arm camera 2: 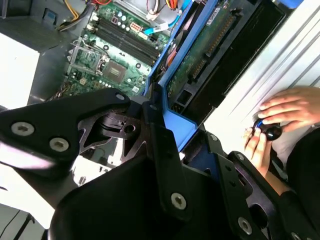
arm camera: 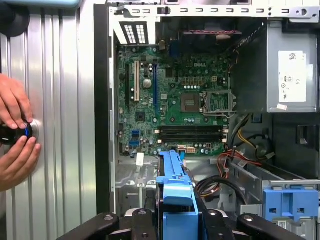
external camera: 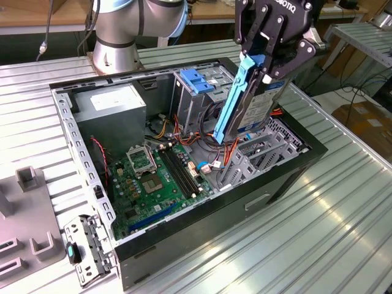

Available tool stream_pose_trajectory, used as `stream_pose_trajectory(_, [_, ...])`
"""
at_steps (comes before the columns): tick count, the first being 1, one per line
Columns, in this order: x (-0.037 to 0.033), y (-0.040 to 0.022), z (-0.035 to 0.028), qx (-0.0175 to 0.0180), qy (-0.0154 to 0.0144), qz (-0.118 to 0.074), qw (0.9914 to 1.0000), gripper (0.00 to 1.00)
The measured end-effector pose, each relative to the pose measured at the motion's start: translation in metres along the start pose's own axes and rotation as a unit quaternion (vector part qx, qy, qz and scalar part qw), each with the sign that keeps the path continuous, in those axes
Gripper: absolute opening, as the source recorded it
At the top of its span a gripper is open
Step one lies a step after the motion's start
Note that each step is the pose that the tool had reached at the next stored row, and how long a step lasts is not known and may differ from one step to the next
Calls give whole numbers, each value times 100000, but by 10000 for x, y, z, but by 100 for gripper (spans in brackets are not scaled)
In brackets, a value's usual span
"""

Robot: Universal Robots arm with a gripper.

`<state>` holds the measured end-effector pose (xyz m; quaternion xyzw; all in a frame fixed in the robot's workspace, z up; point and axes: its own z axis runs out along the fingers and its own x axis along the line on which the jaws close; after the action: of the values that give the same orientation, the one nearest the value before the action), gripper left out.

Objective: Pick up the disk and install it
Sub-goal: 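Insert the disk into the insertion slot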

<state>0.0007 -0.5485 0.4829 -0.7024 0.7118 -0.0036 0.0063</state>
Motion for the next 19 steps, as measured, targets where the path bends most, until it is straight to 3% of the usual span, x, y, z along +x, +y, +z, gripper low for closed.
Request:
stream_pose_trajectory(2, [111,-49,38,3,-6,2,100000,37])
stream_pose_trajectory(3, [127,-89,55,5,-24,7,100000,37])
stream_pose_trajectory(12, [125,-515,165,-47,-13,-11,100000,37])
stream_pose_trajectory(14, [124,-565,194,-48,-2,-14,100000,37])
stream_pose_trajectory(19, [126,-568,274,-46,4,-8,100000,37])
